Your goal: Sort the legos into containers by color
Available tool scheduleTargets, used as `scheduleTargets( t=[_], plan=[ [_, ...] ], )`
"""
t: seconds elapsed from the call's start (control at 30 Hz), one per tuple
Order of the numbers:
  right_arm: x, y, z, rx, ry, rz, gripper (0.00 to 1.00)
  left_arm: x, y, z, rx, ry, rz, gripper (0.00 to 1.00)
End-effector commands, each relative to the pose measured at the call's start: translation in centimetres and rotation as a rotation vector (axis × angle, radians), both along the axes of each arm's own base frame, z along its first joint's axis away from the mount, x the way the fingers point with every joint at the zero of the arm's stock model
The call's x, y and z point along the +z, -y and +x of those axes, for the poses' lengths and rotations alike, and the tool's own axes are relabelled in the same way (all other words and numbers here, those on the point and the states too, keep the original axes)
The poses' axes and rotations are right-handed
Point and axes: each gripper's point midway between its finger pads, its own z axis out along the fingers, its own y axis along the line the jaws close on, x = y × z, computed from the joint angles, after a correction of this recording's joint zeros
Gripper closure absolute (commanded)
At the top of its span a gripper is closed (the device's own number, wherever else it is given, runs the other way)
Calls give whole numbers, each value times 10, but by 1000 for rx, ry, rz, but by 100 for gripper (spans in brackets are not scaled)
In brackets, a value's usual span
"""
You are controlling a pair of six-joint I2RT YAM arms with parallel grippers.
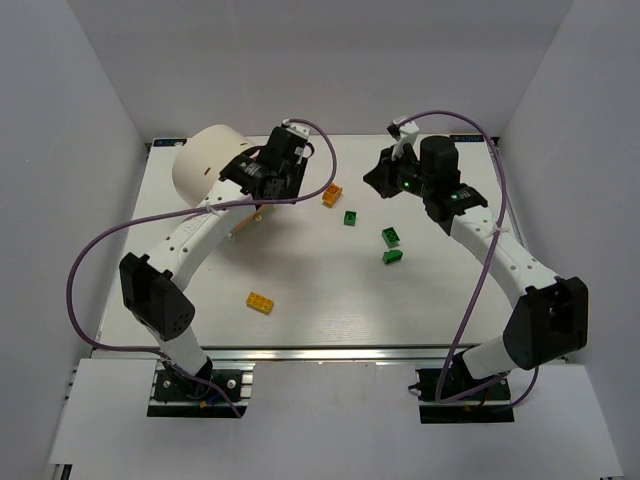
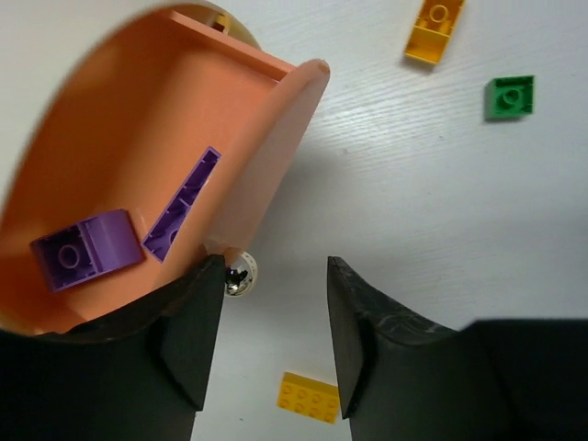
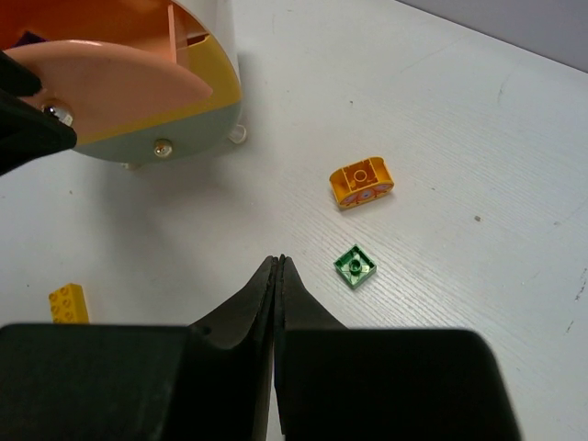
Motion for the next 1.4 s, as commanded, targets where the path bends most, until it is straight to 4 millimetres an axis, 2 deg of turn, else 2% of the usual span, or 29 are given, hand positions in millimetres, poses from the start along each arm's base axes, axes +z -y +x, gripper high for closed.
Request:
scheduleTargets(
  t=[0.0,0.2,0.3,0.5,0.53,0.6,0.8,1.07,1.23,1.33,1.37],
  plan=[
    [8,1,-6,18,22,16,100,23,-15,10,57,82,57,40],
    [6,2,-5,18,19,15,100,16,-19,15,75,81,103,33],
    [7,3,-5,17,22,14,100,8,-26,19,93,76,122,32],
    [7,5,-4,10,23,13,100,5,-43,26,154,117,194,26],
    [7,0,-7,23,21,13,100,7,-45,26,159,124,196,25],
    [7,6,-4,8,23,13,100,5,-50,29,171,130,209,23],
    [7,7,-4,7,21,13,100,-2,-54,30,184,122,245,20],
    [2,6,-8,15,6,17,100,-8,-69,29,231,125,299,16],
    [-2,6,-9,17,0,12,100,-7,-71,28,242,133,300,14],
    [-2,5,-14,42,6,8,100,-1,-69,28,246,152,269,15],
    [-3,3,-16,59,11,5,100,7,-69,26,246,170,244,15]
  ],
)
